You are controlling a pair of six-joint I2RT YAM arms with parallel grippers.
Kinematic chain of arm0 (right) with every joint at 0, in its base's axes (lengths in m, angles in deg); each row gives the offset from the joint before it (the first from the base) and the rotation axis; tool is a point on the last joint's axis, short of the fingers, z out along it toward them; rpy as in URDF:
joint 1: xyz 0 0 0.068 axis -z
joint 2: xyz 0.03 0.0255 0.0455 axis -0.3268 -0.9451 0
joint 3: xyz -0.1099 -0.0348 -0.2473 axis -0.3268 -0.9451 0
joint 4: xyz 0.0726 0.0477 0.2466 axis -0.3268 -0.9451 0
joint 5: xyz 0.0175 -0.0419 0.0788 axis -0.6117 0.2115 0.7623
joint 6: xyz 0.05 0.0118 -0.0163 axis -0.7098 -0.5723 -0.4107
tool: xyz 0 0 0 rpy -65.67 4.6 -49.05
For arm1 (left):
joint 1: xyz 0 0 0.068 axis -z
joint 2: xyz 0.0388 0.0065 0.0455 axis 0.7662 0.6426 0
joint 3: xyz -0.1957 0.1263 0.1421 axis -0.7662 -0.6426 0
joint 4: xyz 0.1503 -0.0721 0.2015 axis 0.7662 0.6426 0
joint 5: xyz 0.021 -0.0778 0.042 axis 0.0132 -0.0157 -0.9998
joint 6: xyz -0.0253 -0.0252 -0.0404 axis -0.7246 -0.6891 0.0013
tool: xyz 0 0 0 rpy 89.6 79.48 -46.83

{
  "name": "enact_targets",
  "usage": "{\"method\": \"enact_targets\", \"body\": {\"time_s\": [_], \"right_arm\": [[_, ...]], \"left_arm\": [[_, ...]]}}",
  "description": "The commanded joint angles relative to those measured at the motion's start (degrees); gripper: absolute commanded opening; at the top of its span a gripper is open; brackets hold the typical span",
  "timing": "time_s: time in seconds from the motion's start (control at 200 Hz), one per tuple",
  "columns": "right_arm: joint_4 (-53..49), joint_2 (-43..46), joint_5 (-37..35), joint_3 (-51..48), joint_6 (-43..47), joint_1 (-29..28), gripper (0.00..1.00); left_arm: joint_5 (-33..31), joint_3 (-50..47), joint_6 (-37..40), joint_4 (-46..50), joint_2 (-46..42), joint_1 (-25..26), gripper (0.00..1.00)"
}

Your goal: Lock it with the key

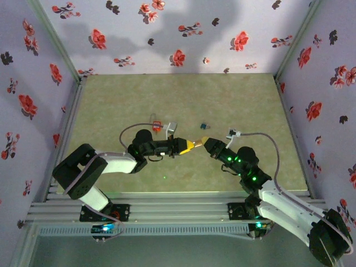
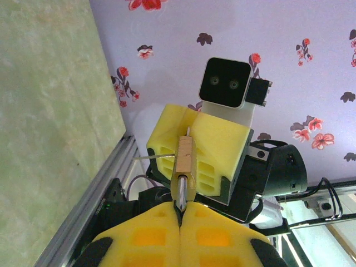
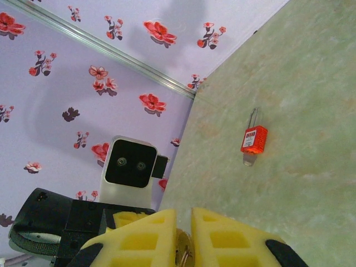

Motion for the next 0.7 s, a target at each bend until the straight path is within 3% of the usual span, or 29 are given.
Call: {"method": "enact_targets", "body": {"time_s": [0.0,0.695], "right_arm": [[3.0,-0.1,0.3,-0.5,-0.5,0.3,0.13],[3.1,-0.2,-0.5,-0.9,-1.3,0.2,0.00]], "left_arm": [[-0.3,-0.1,-0.3,-2.7,0.5,-0.2,0.00],[-0.5,0.0,-0.4,-2.8,0.4,-0.1,0.00]]}}
